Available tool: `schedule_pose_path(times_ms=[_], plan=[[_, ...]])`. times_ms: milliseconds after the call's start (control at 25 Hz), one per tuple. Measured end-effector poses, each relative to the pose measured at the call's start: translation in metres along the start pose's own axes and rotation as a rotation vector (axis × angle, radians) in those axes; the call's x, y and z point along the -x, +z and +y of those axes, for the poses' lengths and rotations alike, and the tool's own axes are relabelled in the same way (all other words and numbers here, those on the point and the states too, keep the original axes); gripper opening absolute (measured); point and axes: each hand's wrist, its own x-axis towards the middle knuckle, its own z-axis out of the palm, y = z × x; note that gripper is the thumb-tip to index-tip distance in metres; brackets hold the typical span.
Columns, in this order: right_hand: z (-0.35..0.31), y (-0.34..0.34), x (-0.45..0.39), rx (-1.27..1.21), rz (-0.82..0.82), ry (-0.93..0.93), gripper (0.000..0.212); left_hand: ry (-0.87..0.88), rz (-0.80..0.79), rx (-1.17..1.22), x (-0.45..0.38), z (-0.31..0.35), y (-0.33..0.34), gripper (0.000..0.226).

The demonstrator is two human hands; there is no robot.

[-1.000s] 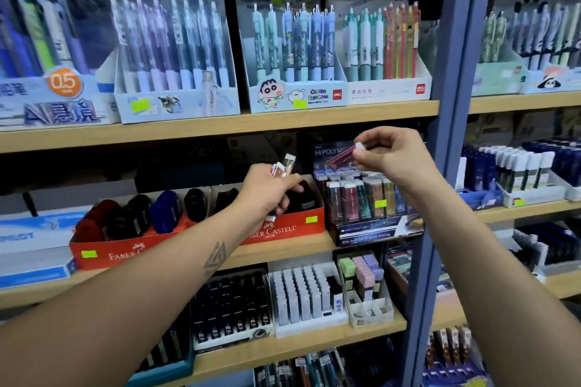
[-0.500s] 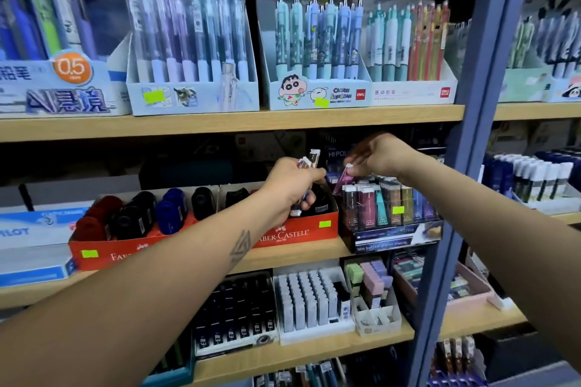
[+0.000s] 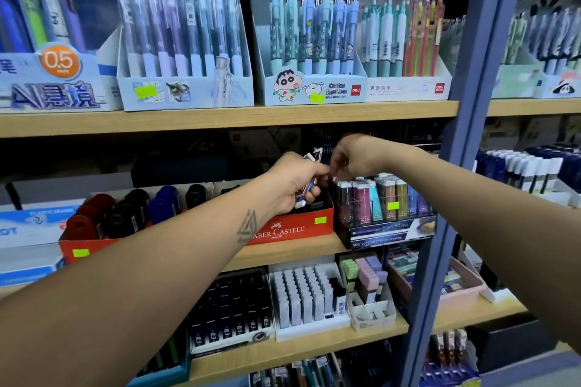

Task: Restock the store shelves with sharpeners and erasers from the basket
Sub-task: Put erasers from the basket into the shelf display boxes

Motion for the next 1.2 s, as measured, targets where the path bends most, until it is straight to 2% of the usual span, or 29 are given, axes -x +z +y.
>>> schedule_pose_path(times_ms=[80, 200, 320, 400, 440, 560, 720, 920, 1080, 1200], plan=[[0.001, -0.004, 0.005, -0.043, 0.003, 0.002, 0.024, 0.008, 0.011, 0.001, 0.002, -0.001, -0.003, 0.011], [0.009, -0.006, 0.019, -0.271, 0.159, 0.011, 0.016, 0.029, -0.050, -0.020, 0.012, 0.000, -0.009, 0.009], [0.003, 0.011, 0.040, -0.774, 0.264, -0.044, 0.014, 0.053, -0.190, -0.056, 0.027, 0.000, -0.010, 0.010], [-0.002, 0.021, 0.050, -1.058, 0.231, -0.038, 0.019, 0.063, -0.251, -0.060, 0.036, -0.003, -0.006, 0.011], [-0.002, 0.024, 0.054, -1.107, 0.213, -0.039, 0.022, 0.068, -0.261, -0.059, 0.038, -0.005, -0.005, 0.010], [0.001, 0.022, 0.067, -1.133, 0.200, -0.075, 0.016, 0.060, -0.303, -0.027, 0.048, -0.008, -0.004, 0.003], [0.008, 0.016, 0.082, -1.008, 0.273, -0.087, 0.009, 0.015, -0.357, 0.082, 0.058, -0.012, -0.006, 0.019], [0.018, 0.011, 0.097, -1.065, 0.275, -0.048, 0.012, -0.134, -0.351, 0.311, 0.065, -0.013, -0.001, 0.021], [0.026, 0.003, 0.109, -1.131, 0.201, -0.072, 0.015, -0.090, -0.346, 0.275, 0.067, -0.007, 0.013, 0.019], [0.033, -0.006, 0.114, -1.086, 0.228, -0.062, 0.019, -0.080, -0.320, 0.277, 0.066, -0.002, 0.025, 0.020]])
